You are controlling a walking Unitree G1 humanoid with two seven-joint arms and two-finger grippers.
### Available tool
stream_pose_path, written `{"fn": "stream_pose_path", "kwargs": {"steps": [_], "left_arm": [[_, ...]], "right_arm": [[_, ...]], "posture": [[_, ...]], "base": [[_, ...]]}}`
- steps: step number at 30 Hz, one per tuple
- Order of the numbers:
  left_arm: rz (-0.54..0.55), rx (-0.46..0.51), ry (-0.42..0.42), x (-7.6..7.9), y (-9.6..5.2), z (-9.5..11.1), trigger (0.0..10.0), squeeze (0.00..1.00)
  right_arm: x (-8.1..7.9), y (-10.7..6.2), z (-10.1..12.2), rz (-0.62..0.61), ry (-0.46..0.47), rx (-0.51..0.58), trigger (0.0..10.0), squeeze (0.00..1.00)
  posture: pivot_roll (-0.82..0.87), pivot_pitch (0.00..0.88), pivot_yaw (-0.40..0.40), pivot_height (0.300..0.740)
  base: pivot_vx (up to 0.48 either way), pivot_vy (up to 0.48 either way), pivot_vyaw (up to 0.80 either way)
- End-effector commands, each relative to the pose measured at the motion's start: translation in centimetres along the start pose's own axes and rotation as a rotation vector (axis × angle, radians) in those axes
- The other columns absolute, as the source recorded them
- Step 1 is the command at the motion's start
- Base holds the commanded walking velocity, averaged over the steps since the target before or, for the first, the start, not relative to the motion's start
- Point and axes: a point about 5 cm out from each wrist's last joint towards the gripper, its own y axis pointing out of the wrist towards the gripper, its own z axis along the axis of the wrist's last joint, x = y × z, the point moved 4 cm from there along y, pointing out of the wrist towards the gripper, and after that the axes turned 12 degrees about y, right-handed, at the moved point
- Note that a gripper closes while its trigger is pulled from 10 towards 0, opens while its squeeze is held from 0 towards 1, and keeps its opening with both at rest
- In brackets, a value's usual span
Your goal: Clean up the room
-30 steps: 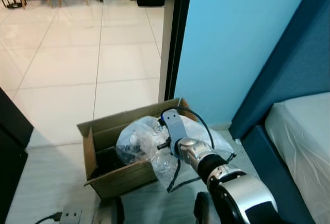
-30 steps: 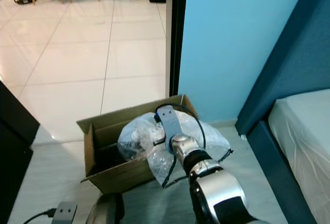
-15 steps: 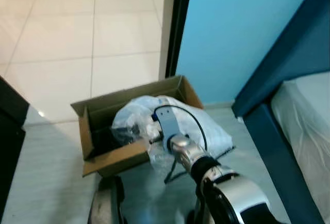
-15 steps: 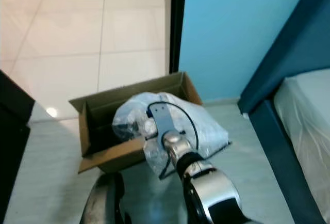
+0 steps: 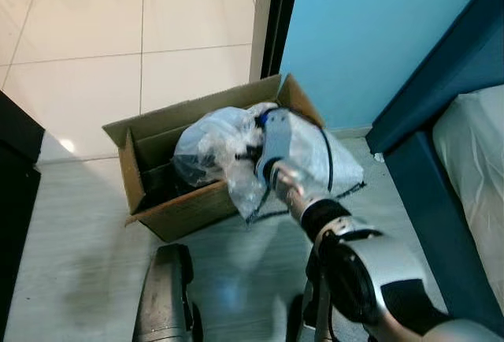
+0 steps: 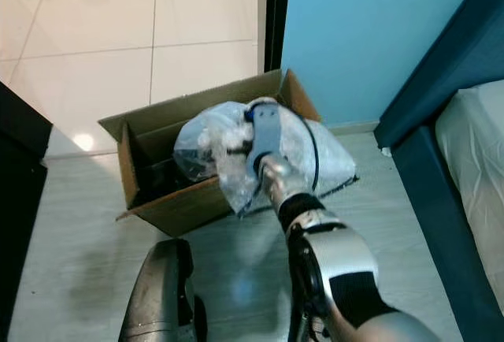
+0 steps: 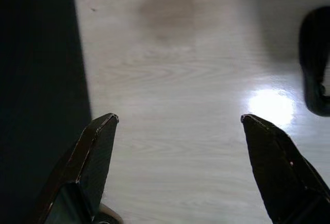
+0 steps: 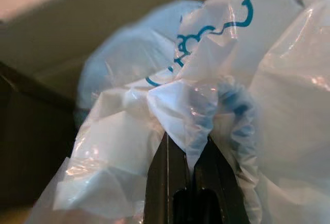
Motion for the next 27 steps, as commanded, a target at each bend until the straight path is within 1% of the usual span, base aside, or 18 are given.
{"fn": "stream_pose_path", "kwargs": {"steps": [1,4,7,9,10,11,12,13,14,15,16,17,18,19,21,23,26,27], "left_arm": [[-0.017,-0.081,-0.022,0.7,-1.2,-2.0,10.0,0.0],[-0.013,-0.087,-0.035,0.8,-1.1,-1.6,10.0,0.0],[-0.011,-0.086,-0.04,0.9,-1.0,-1.4,10.0,0.0],[-0.008,-0.085,-0.046,0.9,-0.8,-1.2,10.0,0.0],[-0.008,-0.085,-0.046,0.9,-0.8,-1.2,10.0,0.0],[-0.008,-0.086,-0.048,0.9,-0.7,-1.2,10.0,0.0],[-0.008,-0.086,-0.048,0.9,-0.7,-1.2,10.0,0.0],[-0.008,-0.086,-0.049,0.9,-0.7,-1.2,10.0,0.0],[-0.008,-0.087,-0.049,0.8,-0.8,-1.2,10.0,0.0],[-0.007,-0.088,-0.049,0.7,-0.8,-1.1,10.0,0.0],[-0.007,-0.088,-0.049,0.7,-0.8,-1.1,10.0,0.0],[-0.005,-0.09,-0.05,0.7,-0.9,-1.2,10.0,0.0],[-0.004,-0.091,-0.049,0.6,-1.0,-1.2,10.0,0.0],[-0.004,-0.091,-0.049,0.6,-1.0,-1.2,10.0,0.0],[-0.003,-0.1,-0.047,0.4,-1.5,-1.3,10.0,0.0],[-0.003,-0.103,-0.047,0.4,-1.6,-1.3,10.0,0.0],[-0.004,-0.109,-0.04,0.2,-2.0,-1.5,10.0,0.0],[-0.004,-0.111,-0.038,0.1,-2.1,-1.6,10.0,0.0]], "right_arm": [[-0.8,0.1,0.4,0.053,0.054,0.01,10.0,0.0],[-2.9,0.1,3.8,0.168,0.052,0.086,10.0,0.0],[-3.4,0.1,4.7,0.187,0.029,0.095,10.0,0.0],[-4.1,0.1,6.0,0.196,-0.043,0.097,10.0,0.0],[-4.1,0.1,6.0,0.196,-0.043,0.097,10.0,0.0],[-4.4,0.1,6.2,0.194,-0.1,0.086,10.0,0.0],[-4.4,0.1,6.2,0.194,-0.1,0.086,10.0,0.0],[-4.6,0.2,6.0,0.177,-0.187,0.063,10.0,0.0],[-4.7,0.4,4.8,0.156,-0.31,0.002,10.0,0.0],[-4.6,0.4,4.0,0.14,-0.391,-0.04,10.0,0.0],[-4.6,0.4,4.0,0.14,-0.391,-0.04,10.0,0.0],[-4.3,0.5,2.3,0.121,-0.466,-0.107,10.0,0.0],[-4.0,0.5,0.4,0.113,-0.504,-0.164,10.0,0.0],[-4.0,0.5,0.4,0.113,-0.504,-0.164,10.0,0.0],[-3.7,0.3,-2.1,0.105,-0.561,-0.228,10.0,0.0],[-3.6,0.3,-2.6,0.105,-0.577,-0.237,10.0,0.0],[-3.1,0.2,-3.7,0.068,-0.534,-0.223,10.0,0.0],[-3.0,0.2,-3.9,0.055,-0.501,-0.208,10.0,0.0]], "posture": [[0.33,0.491,-0.03,0.506],[0.32,0.489,-0.037,0.491],[0.31,0.488,-0.039,0.486],[0.31,0.485,-0.043,0.476],[0.31,0.485,-0.043,0.476],[0.3,0.483,-0.045,0.471],[0.3,0.483,-0.045,0.471],[0.3,0.483,-0.046,0.466],[0.3,0.487,-0.044,0.462],[0.3,0.487,-0.044,0.457],[0.3,0.487,-0.044,0.457],[0.3,0.488,-0.046,0.452],[0.31,0.489,-0.045,0.447],[0.31,0.489,-0.045,0.447],[0.32,0.492,-0.044,0.437],[0.32,0.492,-0.044,0.427],[0.35,0.493,-0.038,0.427],[0.35,0.493,-0.037,0.427]], "base": [[0.0,0.0,0.0],[0.0,0.0,0.0],[0.0,0.0,0.0],[0.0,0.0,0.0],[0.0,0.0,0.0],[0.0,0.0,0.0],[0.0,0.0,0.0],[0.0,0.0,0.0],[0.0,0.0,0.0],[0.0,0.0,0.0],[0.0,0.0,0.0],[0.0,0.0,0.0],[0.0,0.0,0.0],[0.0,0.0,0.0],[0.0,0.0,0.0],[0.0,0.0,0.0],[0.0,0.0,0.0],[0.0,0.0,0.0]]}}
